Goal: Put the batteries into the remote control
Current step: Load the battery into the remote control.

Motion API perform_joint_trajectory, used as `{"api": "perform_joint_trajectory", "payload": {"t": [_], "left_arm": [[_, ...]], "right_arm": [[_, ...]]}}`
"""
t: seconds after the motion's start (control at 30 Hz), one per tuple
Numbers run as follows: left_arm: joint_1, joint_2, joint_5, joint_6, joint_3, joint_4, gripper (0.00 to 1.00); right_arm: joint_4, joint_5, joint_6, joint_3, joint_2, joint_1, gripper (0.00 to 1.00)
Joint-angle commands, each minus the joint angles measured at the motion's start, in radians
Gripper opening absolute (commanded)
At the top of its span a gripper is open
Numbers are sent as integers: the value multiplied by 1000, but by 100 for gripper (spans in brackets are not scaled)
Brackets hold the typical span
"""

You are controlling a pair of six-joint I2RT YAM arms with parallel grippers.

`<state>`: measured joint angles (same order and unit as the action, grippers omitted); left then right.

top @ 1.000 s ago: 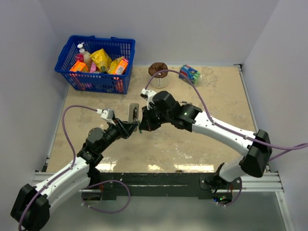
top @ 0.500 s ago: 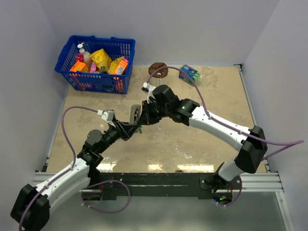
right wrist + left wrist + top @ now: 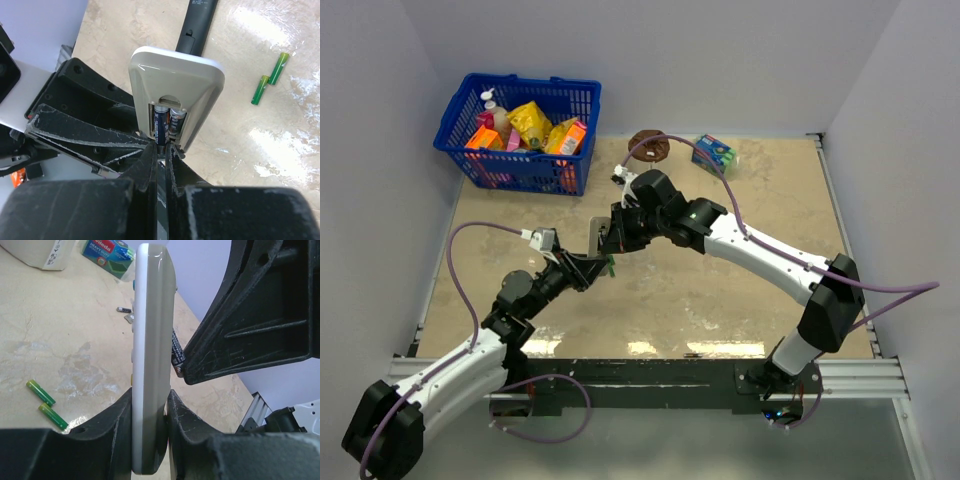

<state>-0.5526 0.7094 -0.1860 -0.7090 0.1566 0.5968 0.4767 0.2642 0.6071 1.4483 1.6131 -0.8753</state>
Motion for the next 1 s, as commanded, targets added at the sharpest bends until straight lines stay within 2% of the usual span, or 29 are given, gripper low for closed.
{"api": "perform_joint_trajectory", "payload": {"t": [0.0,0.4,0.77,0.97], "left_arm": [[-13,13,5,-82,-5,98,0],[-18,53,31,-247,-11,201,0],[-20,65,52,-328,-8,224,0],[-18,58,65,-339,-14,218,0]], "right_arm": [[-7,-11,33,64,13,15,0],[77,-11,3,179,99,21,2],[138,-31,-29,238,128,30,20],[163,-25,-38,267,142,30,27]]}}
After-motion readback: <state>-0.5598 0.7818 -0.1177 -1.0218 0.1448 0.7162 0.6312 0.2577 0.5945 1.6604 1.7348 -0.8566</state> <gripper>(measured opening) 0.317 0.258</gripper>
